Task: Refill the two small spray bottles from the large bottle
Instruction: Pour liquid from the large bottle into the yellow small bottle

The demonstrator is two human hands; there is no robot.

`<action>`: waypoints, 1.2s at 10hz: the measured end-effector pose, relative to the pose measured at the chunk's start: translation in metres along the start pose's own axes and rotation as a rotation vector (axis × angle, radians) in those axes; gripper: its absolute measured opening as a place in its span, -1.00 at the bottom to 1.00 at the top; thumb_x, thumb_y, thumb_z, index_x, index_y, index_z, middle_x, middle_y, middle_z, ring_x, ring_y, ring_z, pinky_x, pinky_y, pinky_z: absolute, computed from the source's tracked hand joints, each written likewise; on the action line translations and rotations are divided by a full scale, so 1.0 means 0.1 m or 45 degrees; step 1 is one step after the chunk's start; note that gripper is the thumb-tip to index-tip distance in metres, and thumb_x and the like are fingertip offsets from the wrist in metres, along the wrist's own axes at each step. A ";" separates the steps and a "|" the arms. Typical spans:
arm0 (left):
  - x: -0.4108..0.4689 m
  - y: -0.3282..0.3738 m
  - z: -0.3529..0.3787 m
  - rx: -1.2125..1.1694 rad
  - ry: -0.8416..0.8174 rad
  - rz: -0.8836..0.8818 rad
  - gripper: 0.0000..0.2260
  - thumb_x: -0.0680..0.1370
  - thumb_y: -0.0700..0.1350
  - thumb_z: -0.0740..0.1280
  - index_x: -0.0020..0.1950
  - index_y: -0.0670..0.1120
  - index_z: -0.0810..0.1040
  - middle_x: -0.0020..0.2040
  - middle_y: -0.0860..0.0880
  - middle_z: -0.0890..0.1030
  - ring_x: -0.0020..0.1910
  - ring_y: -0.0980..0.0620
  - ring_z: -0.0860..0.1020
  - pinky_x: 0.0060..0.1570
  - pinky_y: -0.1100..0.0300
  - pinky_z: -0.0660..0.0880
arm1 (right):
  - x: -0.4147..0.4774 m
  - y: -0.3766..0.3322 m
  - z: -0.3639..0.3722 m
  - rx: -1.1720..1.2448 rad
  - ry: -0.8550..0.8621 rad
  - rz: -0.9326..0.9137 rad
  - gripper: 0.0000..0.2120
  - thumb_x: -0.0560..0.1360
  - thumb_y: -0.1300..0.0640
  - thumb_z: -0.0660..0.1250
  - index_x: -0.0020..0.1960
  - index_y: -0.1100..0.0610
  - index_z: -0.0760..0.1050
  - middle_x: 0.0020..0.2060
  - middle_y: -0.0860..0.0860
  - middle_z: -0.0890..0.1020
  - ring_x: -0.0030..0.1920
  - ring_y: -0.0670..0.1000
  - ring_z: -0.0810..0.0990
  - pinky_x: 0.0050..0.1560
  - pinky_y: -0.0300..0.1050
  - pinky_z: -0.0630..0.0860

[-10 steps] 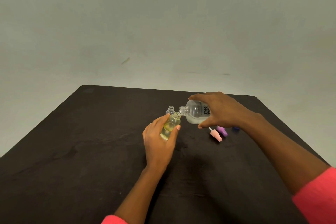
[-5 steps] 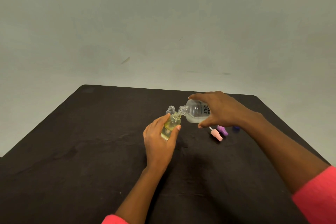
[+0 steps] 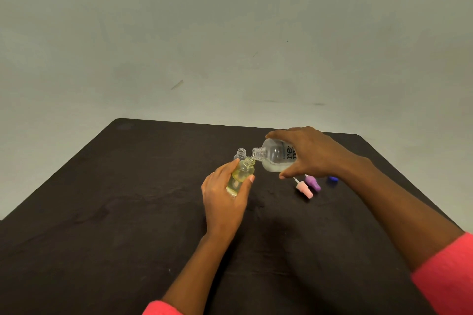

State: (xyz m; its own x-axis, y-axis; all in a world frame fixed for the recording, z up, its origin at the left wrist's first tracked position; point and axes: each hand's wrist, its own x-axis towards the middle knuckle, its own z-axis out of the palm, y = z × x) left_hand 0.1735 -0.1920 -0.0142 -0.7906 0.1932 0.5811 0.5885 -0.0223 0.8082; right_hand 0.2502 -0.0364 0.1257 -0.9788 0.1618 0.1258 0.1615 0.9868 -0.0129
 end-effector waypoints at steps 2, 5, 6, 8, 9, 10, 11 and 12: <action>0.00 0.00 -0.01 0.007 0.006 0.012 -0.60 0.43 0.12 0.36 0.20 -0.03 0.59 0.07 0.09 0.63 0.07 0.12 0.58 0.09 -0.14 0.52 | 0.01 0.00 0.00 -0.003 0.005 -0.013 -0.21 0.24 -0.11 0.53 0.38 -0.10 0.27 0.18 -0.08 0.53 0.10 -0.04 0.48 -0.01 -0.06 0.50; 0.00 0.00 0.00 0.009 0.004 0.008 -0.60 0.43 0.13 0.36 0.19 -0.04 0.59 0.07 0.08 0.63 0.07 0.12 0.58 0.09 -0.14 0.51 | 0.02 0.02 -0.01 -0.016 0.016 -0.006 -0.20 0.24 -0.12 0.53 0.39 -0.11 0.26 0.18 -0.08 0.53 0.09 -0.04 0.47 0.00 -0.08 0.48; 0.00 0.01 0.00 0.023 0.002 0.015 -0.60 0.43 0.12 0.35 0.19 -0.03 0.59 0.07 0.09 0.63 0.07 0.12 0.58 0.10 -0.14 0.51 | 0.01 0.02 -0.01 -0.017 0.015 -0.012 -0.20 0.24 -0.12 0.53 0.40 -0.11 0.26 0.18 -0.08 0.53 0.10 -0.04 0.47 -0.01 -0.10 0.47; 0.00 0.00 -0.01 0.012 0.003 0.011 -0.60 0.43 0.12 0.36 0.19 -0.03 0.59 0.06 0.10 0.63 0.07 0.13 0.58 0.10 -0.14 0.51 | 0.01 0.01 -0.01 -0.013 0.021 -0.022 -0.20 0.25 -0.11 0.53 0.40 -0.10 0.26 0.17 -0.09 0.53 0.08 -0.06 0.47 -0.05 -0.14 0.44; 0.00 0.00 0.00 0.012 0.005 0.003 -0.60 0.43 0.12 0.36 0.19 -0.04 0.59 0.07 0.08 0.63 0.07 0.12 0.58 0.10 -0.14 0.51 | 0.01 0.02 -0.01 -0.013 0.023 -0.021 -0.21 0.25 -0.12 0.53 0.39 -0.10 0.27 0.17 -0.09 0.53 0.08 -0.05 0.47 -0.04 -0.12 0.46; 0.00 0.00 0.00 0.017 0.001 0.006 -0.60 0.43 0.12 0.36 0.19 -0.04 0.59 0.07 0.08 0.63 0.07 0.12 0.58 0.10 -0.14 0.51 | 0.01 0.02 -0.01 -0.012 0.022 -0.015 -0.20 0.24 -0.12 0.53 0.39 -0.10 0.26 0.18 -0.08 0.53 0.09 -0.04 0.48 0.00 -0.07 0.49; 0.00 0.00 0.00 0.014 0.001 0.007 -0.60 0.43 0.12 0.36 0.19 -0.04 0.59 0.07 0.08 0.63 0.07 0.12 0.58 0.10 -0.14 0.51 | 0.01 0.02 0.00 -0.005 0.021 -0.014 -0.20 0.24 -0.12 0.53 0.40 -0.10 0.27 0.17 -0.08 0.53 0.09 -0.04 0.48 -0.02 -0.08 0.48; 0.00 0.00 0.00 0.016 -0.003 0.003 -0.60 0.43 0.12 0.36 0.20 -0.03 0.58 0.07 0.08 0.63 0.07 0.13 0.58 0.10 -0.14 0.51 | 0.01 0.03 0.00 -0.008 0.023 -0.013 -0.20 0.24 -0.12 0.53 0.40 -0.10 0.26 0.17 -0.08 0.54 0.09 -0.04 0.48 -0.02 -0.09 0.48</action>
State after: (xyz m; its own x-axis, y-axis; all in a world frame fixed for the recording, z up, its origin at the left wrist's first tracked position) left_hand 0.1733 -0.1921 -0.0140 -0.7889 0.1957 0.5825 0.5923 -0.0101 0.8056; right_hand 0.2495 -0.0335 0.1262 -0.9779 0.1513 0.1441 0.1522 0.9883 -0.0051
